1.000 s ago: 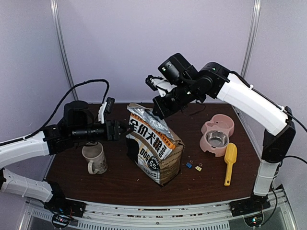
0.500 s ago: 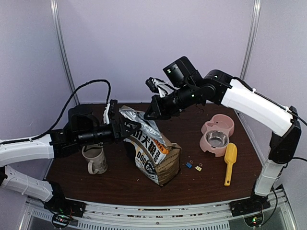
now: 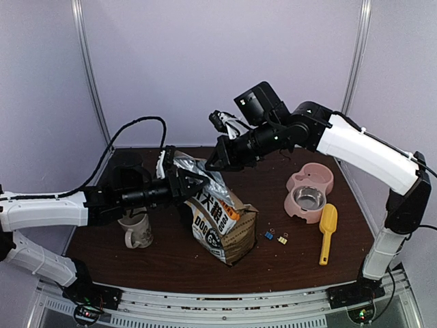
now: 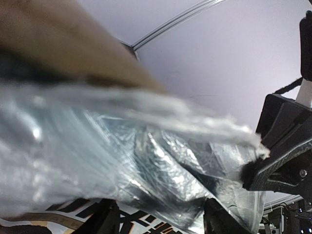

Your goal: Serve the pet food

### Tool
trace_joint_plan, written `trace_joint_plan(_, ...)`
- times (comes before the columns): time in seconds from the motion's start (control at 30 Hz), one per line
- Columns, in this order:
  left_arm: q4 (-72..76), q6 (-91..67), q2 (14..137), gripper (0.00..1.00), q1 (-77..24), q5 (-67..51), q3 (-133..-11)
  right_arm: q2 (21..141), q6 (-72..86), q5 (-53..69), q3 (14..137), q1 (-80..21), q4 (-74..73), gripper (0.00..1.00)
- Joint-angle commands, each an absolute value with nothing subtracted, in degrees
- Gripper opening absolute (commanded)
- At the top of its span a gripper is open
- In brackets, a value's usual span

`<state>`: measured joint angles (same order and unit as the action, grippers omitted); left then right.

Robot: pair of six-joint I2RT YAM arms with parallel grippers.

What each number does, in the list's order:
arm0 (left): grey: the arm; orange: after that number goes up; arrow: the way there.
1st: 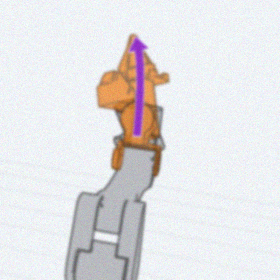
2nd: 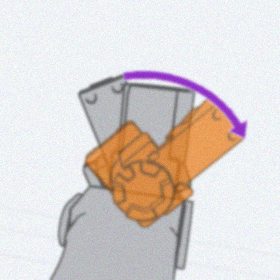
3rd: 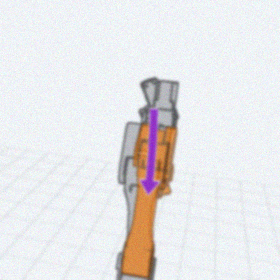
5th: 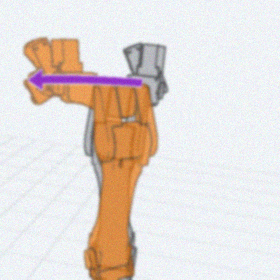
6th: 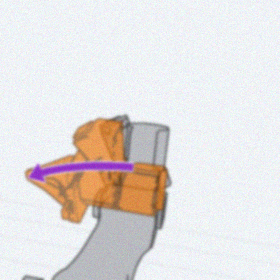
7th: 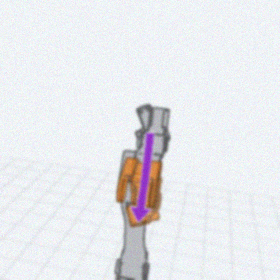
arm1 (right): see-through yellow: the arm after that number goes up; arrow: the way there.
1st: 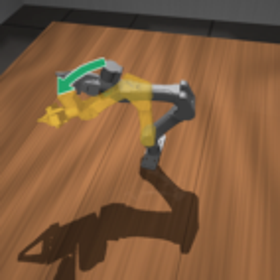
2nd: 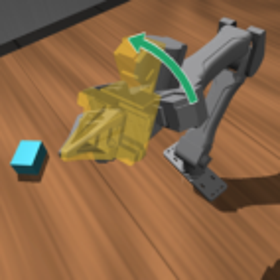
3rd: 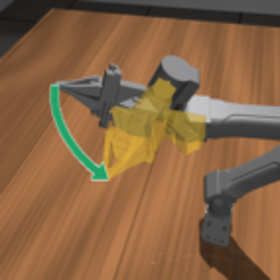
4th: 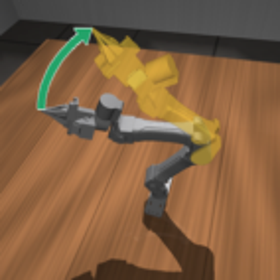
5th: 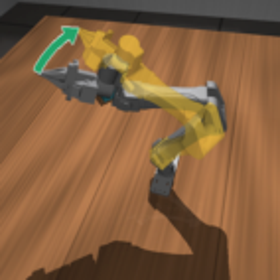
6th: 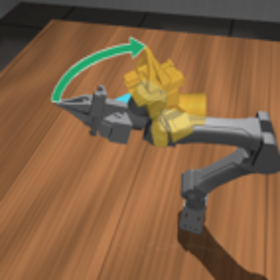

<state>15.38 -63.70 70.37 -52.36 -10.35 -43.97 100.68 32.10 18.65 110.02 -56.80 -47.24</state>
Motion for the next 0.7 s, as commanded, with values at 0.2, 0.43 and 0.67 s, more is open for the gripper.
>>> trace_joint_plan(0.2,23.5,-64.6,68.9,0.52,-53.0,-7.8,-44.8,94.8,33.2,21.3,110.2,-57.8,-37.9,0.0)
trace_joint_plan(0.43,23.8,-66.2,70.0,0.36,-53.0,-7.6,-44.7,95.4,33.0,21.1,110.3,-57.7,-38.0,0.0)
trace_joint_plan(0.67,21.9,-65.3,68.7,0.02,-52.8,-6.4,-46.2,94.4,32.0,16.5,109.6,-57.8,-39.8,0.0)
